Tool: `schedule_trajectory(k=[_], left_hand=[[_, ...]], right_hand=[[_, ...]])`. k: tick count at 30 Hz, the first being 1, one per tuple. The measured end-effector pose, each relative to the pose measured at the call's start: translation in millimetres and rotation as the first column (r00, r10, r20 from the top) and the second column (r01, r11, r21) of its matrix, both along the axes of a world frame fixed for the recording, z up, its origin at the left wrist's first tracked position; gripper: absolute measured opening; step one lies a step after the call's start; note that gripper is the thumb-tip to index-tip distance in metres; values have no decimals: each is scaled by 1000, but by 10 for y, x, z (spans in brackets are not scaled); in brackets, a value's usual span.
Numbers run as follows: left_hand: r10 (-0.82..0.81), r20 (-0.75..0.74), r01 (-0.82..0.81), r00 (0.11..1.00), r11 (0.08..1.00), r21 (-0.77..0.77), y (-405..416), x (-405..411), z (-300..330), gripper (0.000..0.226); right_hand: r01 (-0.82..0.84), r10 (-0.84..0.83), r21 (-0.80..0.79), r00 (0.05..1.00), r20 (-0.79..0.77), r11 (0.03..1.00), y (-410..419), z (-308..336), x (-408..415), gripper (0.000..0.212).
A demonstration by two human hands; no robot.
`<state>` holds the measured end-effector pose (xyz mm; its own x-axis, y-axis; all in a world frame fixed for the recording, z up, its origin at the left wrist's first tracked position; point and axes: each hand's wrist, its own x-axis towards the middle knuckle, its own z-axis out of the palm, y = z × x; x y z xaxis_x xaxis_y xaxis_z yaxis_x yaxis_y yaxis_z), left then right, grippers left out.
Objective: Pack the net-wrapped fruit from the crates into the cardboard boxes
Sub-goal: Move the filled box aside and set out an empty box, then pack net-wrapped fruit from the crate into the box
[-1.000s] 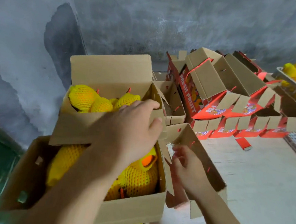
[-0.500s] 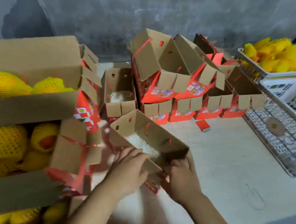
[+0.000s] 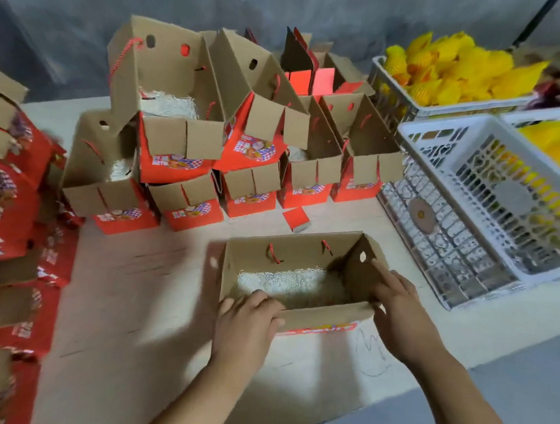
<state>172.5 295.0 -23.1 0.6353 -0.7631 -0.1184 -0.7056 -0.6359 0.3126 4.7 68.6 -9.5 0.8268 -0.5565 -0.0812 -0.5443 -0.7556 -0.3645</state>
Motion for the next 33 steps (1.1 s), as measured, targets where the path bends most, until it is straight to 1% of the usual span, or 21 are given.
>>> schedule_trajectory(k=[2, 4, 6, 8, 10, 11, 13, 16, 19, 21, 23, 25, 27, 28, 29, 30, 31, 32, 33], left_hand=[[-26, -30, 26, 999, 1000, 9, -131, -117, -9, 26], [-39, -81, 38, 996, 999, -6, -193, -165, 0, 24], [-15, -155, 9, 988, 999, -42, -263, -157, 36, 23], [7, -238, -39, 971, 991, -128, -405, -164, 105, 25], [-17, -355, -72, 935, 969, -238, -630, -201, 185, 22], [-43, -373, -66, 927, 959, -274, -778, -232, 211, 21], [-79, -412, -63, 908, 946, -319, -1054, -283, 260, 19], [-125, -507, -93, 853, 919, -384, -1814, -483, 249, 21], [-118, -582, -195, 805, 873, -447, -2721, -789, 239, 20], [-66, -578, -253, 813, 855, -453, -3302, -998, 259, 25], [-47, -516, -241, 855, 846, -476, -3873, -1193, 334, 30], [-71, -453, -186, 889, 848, -497, -4402, -1352, 459, 26], [-131, -352, -70, 927, 861, -504, -4895, -1487, 590, 22], [-161, -267, 5, 950, 865, -502, -5134, -1536, 627, 21], [-193, -199, 74, 961, 869, -488, -5367, -1576, 642, 22], [-233, -190, 119, 954, 873, -474, -5589, -1607, 644, 22], [-268, -254, 129, 929, 880, -456, -5793, -1636, 641, 23], [-293, -359, 117, 886, 891, -438, -5971, -1664, 637, 23], [-299, -469, 97, 831, 908, -407, -6131, -1689, 622, 22]], right_hand=[[5, -12, 82, 996, 84, 997, -64, 15, -32, 28], [14, -29, 119, 991, 130, 993, -72, -3, -72, 26], [3, -29, 141, 983, 181, 990, -120, -28, -123, 28], [-15, -26, 187, 977, 214, 982, -215, -6, -169, 34], [-28, -33, 233, 967, 254, 972, -359, 39, -214, 41], [-34, -40, 251, 958, 282, 967, -445, 62, -241, 42], [-46, -58, 286, 938, 343, 957, -602, 110, -239, 37], [-52, -92, 311, 898, 431, 949, -1169, 166, -297, 36], [-25, -110, 239, 839, 533, 971, -2039, 232, -456, 30], [48, -147, 191, 826, 544, 980, -2735, 307, -679, 28], [188, -235, 142, 805, 544, 972, -3517, 378, -999, 26], [353, -341, 76, 791, 509, 932, -4304, 423, -1296, 24], [466, -418, -20, 811, 410, 884, -5073, 430, -1506, 28], [481, -443, -57, 842, 307, 875, -5421, 422, -1566, 37], [474, -458, -73, 874, 164, 878, -5726, 404, -1594, 48], [457, -458, -60, 889, 1, 887, -5977, 382, -1598, 60], [432, -431, -27, 891, -144, 902, -6184, 344, -1581, 69], [385, -370, 14, 895, -251, 923, -6350, 286, -1550, 77], [312, -277, 62, 907, -318, 948, -6480, 208, -1497, 84]])
